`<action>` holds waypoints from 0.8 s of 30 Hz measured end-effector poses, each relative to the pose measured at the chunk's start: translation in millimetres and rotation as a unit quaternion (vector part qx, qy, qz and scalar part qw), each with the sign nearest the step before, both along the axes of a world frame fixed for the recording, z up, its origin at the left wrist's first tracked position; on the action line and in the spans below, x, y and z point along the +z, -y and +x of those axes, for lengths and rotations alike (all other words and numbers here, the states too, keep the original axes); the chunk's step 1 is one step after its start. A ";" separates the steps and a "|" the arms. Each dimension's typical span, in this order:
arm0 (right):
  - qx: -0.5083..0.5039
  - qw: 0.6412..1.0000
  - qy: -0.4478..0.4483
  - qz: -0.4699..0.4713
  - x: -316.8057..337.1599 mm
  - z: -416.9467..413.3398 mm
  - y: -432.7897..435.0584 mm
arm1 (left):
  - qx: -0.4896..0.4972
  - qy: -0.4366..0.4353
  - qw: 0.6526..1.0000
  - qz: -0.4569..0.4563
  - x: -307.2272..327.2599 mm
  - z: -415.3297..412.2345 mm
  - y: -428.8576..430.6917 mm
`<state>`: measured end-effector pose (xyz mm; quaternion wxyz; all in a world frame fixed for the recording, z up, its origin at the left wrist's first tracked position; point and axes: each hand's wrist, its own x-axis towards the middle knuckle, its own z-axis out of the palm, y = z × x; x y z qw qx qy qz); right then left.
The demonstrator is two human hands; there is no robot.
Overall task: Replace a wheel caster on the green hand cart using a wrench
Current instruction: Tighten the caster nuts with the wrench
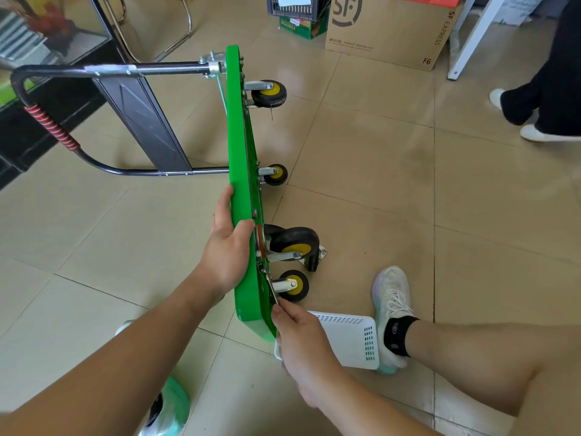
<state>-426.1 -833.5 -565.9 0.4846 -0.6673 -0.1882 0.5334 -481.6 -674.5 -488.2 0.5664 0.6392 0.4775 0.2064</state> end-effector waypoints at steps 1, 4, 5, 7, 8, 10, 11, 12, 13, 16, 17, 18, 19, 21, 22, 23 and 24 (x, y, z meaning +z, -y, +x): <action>0.005 1.000 -0.008 0.003 -1.0 2.1 1.4 | 0.000 0.002 1.000 0.000 0.1 -0.3 -0.1; 0.023 1.000 -0.006 -0.014 -3.0 4.0 0.8 | -0.001 0.004 1.000 -0.001 0.1 -0.5 -0.4; 0.023 1.000 -0.006 -0.014 -9.5 3.5 -0.1 | -0.002 0.004 1.000 -0.001 0.2 -0.8 -0.5; 0.025 0.999 -0.006 -0.021 -21.0 4.2 -1.6 | -0.005 0.005 1.000 -0.001 -0.3 -1.1 -1.0; 0.034 0.999 -0.002 -0.025 -24.4 5.3 -2.6 | -0.005 0.004 1.000 -0.001 -0.6 -1.2 -1.2; 0.061 0.998 0.010 -0.033 -34.1 10.1 -4.6 | -0.005 0.005 1.000 -0.002 -1.5 -0.9 -1.2; 0.070 0.997 0.010 -0.040 -38.4 13.6 -6.5 | -0.004 0.006 1.000 0.000 -2.4 -0.7 -1.5; 0.078 0.996 0.010 -0.048 -40.7 16.9 -9.5 | 0.000 0.005 1.000 0.002 -3.9 -0.6 -1.8; 0.083 0.995 0.007 -0.052 -43.1 20.6 -13.2 | 0.003 0.005 1.000 0.003 -5.3 -0.7 -2.2; 0.086 0.995 0.004 -0.050 -50.4 32.1 -26.8 | 0.005 0.010 1.000 0.001 -8.2 -0.7 -3.7; 0.093 0.994 0.014 -0.046 -51.2 36.4 -29.9 | 0.004 0.011 1.000 0.002 -8.7 -0.7 -4.2; 0.105 0.993 0.025 -0.040 -51.5 40.0 -31.7 | 0.004 0.011 1.000 0.005 -8.9 -0.4 -4.7; 0.122 0.991 0.041 -0.038 -50.1 43.4 -31.9 | 0.003 0.012 1.000 0.007 -8.6 -0.1 -4.7; 0.142 0.987 0.060 -0.036 -45.5 48.3 -28.4 | 0.000 0.013 1.000 0.010 -8.0 0.9 -4.1; 0.148 0.986 0.065 -0.037 -42.4 49.2 -23.8 | -0.003 0.013 1.000 0.010 -7.3 1.4 -3.1; 0.155 0.984 0.070 -0.044 -38.2 50.6 -18.6 | -0.005 0.013 1.000 0.010 -6.7 1.8 -2.7; 0.159 0.983 0.075 -0.053 -34.6 50.9 -13.0 | -0.006 0.014 1.000 0.009 -6.2 2.1 -2.3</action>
